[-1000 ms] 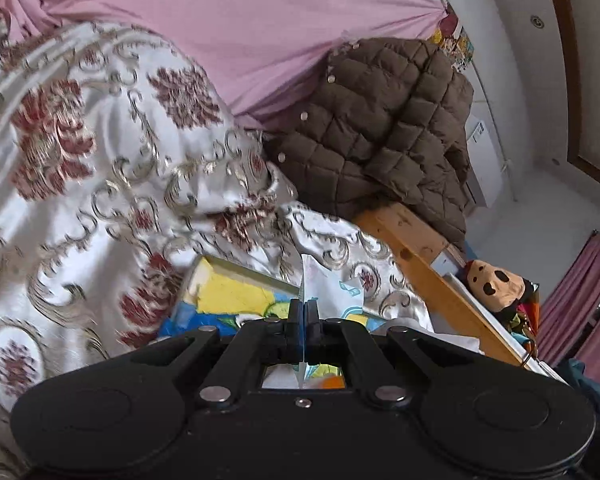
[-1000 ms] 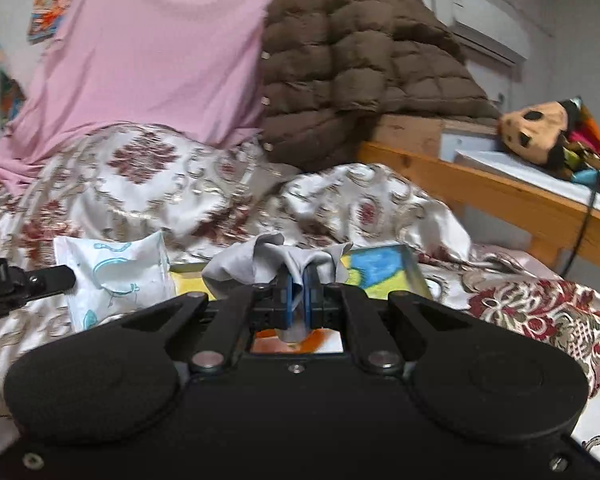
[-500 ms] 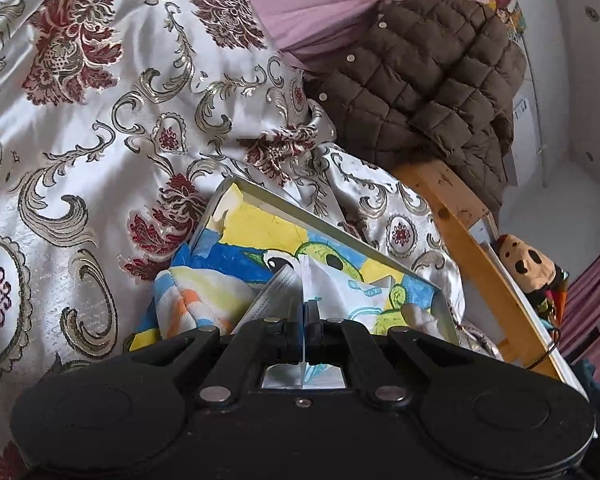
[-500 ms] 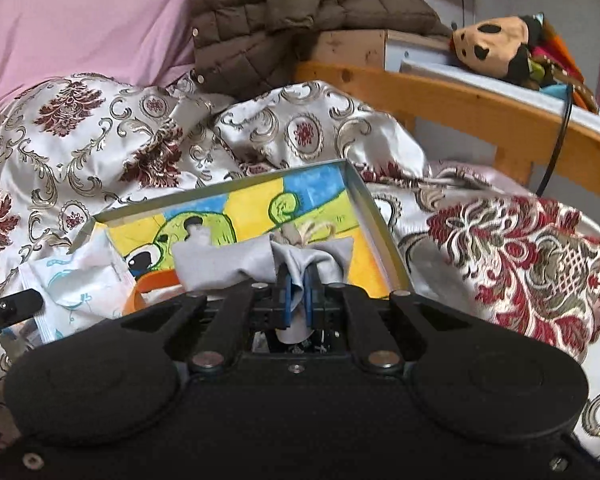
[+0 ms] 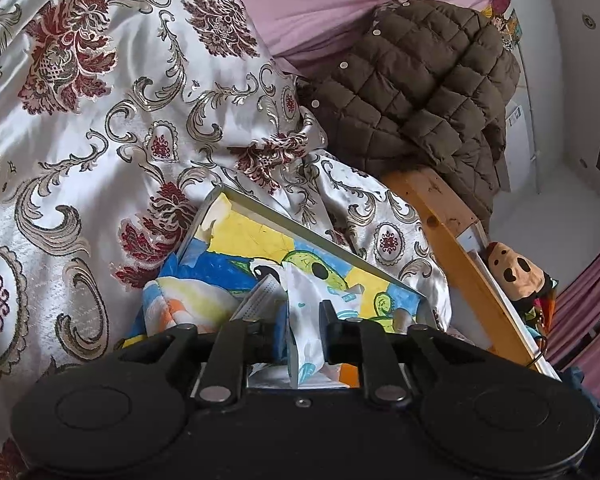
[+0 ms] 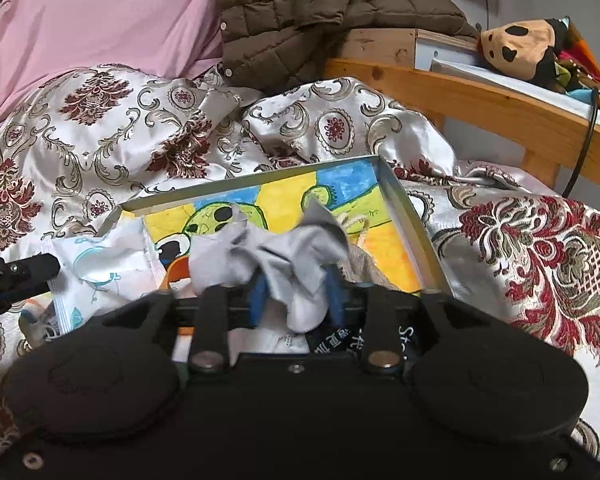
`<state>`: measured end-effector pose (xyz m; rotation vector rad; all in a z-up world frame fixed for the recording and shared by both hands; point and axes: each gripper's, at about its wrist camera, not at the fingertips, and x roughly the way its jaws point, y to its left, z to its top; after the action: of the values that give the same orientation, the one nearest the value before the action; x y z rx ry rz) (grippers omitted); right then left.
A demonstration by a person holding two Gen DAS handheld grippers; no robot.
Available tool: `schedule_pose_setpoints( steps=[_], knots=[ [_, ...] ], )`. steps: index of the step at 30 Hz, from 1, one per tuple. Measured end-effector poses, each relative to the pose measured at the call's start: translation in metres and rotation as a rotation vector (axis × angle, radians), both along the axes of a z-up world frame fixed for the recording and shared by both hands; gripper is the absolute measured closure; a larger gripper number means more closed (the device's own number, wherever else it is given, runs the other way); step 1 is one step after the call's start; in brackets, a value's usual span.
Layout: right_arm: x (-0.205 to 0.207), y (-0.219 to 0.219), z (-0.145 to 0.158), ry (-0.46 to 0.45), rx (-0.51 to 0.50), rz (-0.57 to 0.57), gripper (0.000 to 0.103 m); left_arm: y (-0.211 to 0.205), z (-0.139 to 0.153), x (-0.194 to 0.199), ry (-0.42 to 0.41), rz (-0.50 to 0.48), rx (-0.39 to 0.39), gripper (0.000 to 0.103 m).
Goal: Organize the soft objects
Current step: 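Carry the paper and grey cloth to the tray and lower them in with both tools, then open both tools and raise them away from the tray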
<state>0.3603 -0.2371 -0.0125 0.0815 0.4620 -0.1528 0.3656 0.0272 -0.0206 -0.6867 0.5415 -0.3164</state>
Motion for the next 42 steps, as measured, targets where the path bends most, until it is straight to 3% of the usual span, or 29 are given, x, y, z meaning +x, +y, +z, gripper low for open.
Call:
schedule_pose_setpoints(
  steps=[3, 8, 16, 26, 31, 42],
  knots=[
    [-0.002, -0.002, 0.000, 0.011, 0.012, -0.010, 0.064, 0.001, 0.001, -0.001, 0.010, 0.007, 0.010, 0.069],
    [-0.006, -0.011, 0.000, 0.035, 0.043, -0.035, 0.051, 0.000, 0.004, -0.005, 0.026, 0.037, 0.040, 0.064],
    [-0.022, -0.018, 0.012, 0.008, 0.069, -0.013, 0.020, -0.005, 0.027, -0.028, -0.032, 0.099, 0.143, 0.041],
    [-0.051, -0.028, 0.034, -0.048, 0.083, -0.010, 0.011, -0.020, 0.046, -0.059, -0.062, 0.088, 0.242, 0.030],
    [-0.078, -0.037, 0.047, -0.110, 0.102, -0.009, 0.001, -0.029, 0.058, -0.080, -0.102, 0.081, 0.299, 0.023],
    [-0.149, -0.044, 0.077, -0.234, 0.089, 0.034, 0.001, -0.034, 0.081, -0.135, -0.170, 0.141, 0.365, 0.003]
  ],
)
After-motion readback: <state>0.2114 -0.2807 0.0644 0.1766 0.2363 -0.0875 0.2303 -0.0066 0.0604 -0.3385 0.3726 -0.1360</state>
